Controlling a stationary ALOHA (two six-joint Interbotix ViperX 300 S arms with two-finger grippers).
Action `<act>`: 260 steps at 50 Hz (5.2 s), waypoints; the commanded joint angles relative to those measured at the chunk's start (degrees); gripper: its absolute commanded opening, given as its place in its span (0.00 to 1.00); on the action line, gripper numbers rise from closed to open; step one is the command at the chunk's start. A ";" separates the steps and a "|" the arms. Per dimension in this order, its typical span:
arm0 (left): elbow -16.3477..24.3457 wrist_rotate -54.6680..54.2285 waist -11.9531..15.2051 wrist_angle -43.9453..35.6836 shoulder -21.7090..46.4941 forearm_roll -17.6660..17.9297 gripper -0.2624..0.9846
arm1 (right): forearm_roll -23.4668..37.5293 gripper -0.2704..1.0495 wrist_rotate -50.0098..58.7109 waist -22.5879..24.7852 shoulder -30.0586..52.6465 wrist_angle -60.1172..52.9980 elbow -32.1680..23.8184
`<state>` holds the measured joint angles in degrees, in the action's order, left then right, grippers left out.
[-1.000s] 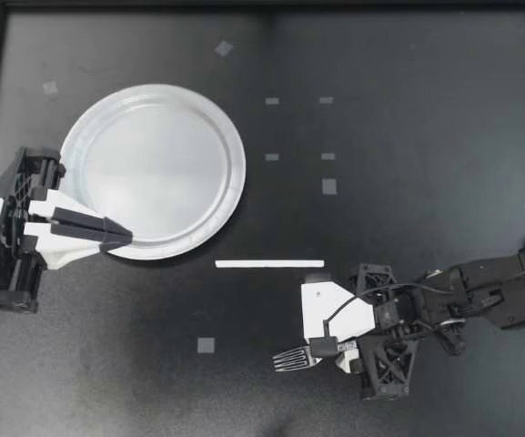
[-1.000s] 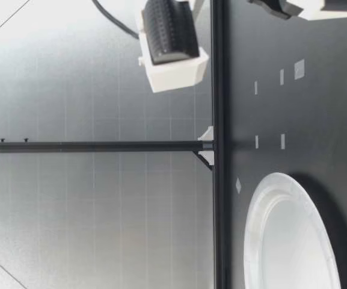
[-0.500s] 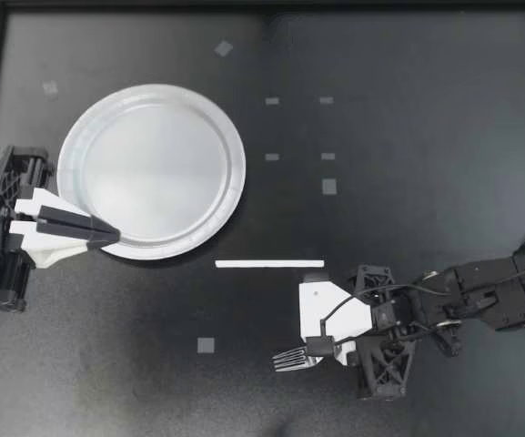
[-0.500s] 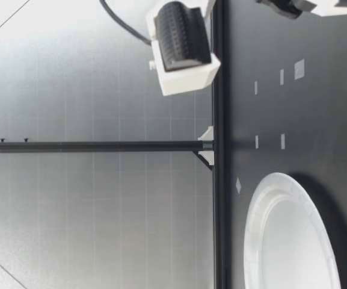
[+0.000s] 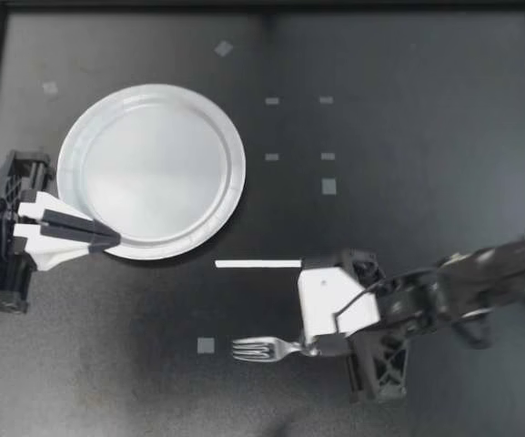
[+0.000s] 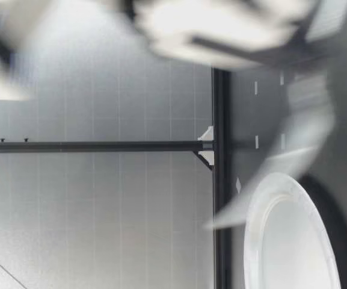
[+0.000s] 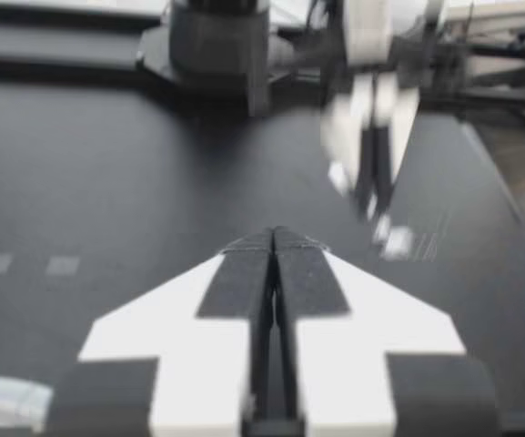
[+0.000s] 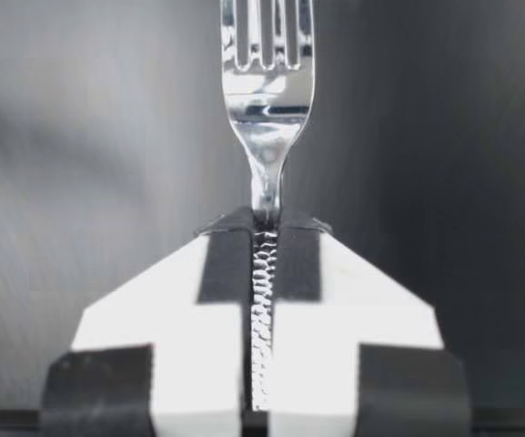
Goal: Pick up the fork and place it on the plate.
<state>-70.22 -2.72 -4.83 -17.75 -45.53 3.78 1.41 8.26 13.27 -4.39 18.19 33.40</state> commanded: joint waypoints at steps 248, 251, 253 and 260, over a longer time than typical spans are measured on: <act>-1.14 -54.23 -3.08 55.11 9.76 8.09 0.23 | 3.69 0.79 -4.04 -12.39 -6.06 -60.29 15.82; -1.05 -54.23 -3.16 55.20 9.84 8.17 0.23 | 3.69 0.79 -4.04 -12.39 -6.06 -60.21 15.82; -0.97 -54.23 -3.16 55.37 9.93 8.35 0.23 | 3.69 0.79 -4.04 -12.39 -6.06 -60.29 15.82; -1.23 -54.23 -3.08 56.07 11.25 10.72 0.23 | 3.69 0.79 -4.04 -12.39 -6.06 -60.21 15.91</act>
<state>-72.51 -57.04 -8.09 37.97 -35.51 12.30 5.19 4.13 0.62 -9.93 -41.48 49.83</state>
